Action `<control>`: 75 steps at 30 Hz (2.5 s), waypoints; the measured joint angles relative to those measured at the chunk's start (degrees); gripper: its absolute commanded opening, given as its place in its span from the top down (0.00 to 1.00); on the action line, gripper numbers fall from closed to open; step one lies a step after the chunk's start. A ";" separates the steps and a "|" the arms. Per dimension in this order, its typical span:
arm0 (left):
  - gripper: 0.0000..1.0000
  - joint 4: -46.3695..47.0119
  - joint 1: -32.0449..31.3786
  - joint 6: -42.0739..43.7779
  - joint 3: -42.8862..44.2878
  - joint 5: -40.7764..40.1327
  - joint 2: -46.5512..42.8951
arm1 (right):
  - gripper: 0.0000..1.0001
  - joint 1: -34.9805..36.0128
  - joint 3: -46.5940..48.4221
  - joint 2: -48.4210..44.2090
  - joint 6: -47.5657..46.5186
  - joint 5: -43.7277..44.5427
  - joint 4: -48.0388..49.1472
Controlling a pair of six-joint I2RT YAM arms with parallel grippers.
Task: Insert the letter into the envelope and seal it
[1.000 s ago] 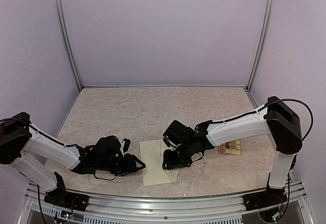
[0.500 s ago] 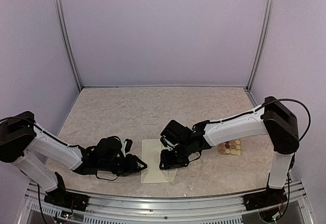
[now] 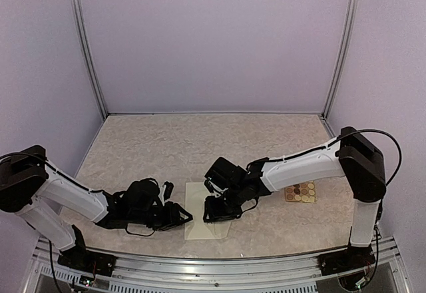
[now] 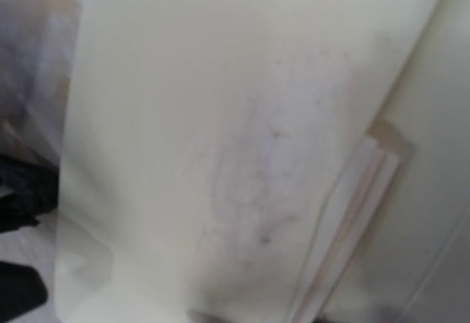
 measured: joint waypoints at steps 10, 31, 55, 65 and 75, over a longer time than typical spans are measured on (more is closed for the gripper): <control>0.61 0.63 -0.46 -0.02 0.02 0.00 0.46 | 0.63 0.26 0.00 0.26 0.52 -0.39 1.20; 0.56 -6.25 2.80 3.02 0.20 -1.31 -3.67 | 0.57 -1.38 -1.20 -1.99 0.44 4.02 -0.24; 0.57 2.78 2.93 3.61 2.71 2.19 4.13 | 0.55 -1.57 0.83 0.94 -0.98 1.55 2.82; 0.57 -6.73 2.84 5.42 4.22 -2.01 -1.05 | 0.53 -3.56 -3.10 -8.20 -2.38 6.16 1.44; 0.61 -8.37 2.40 7.54 8.74 -2.75 -0.39 | 0.46 -11.17 -12.76 -15.67 -3.06 7.28 2.03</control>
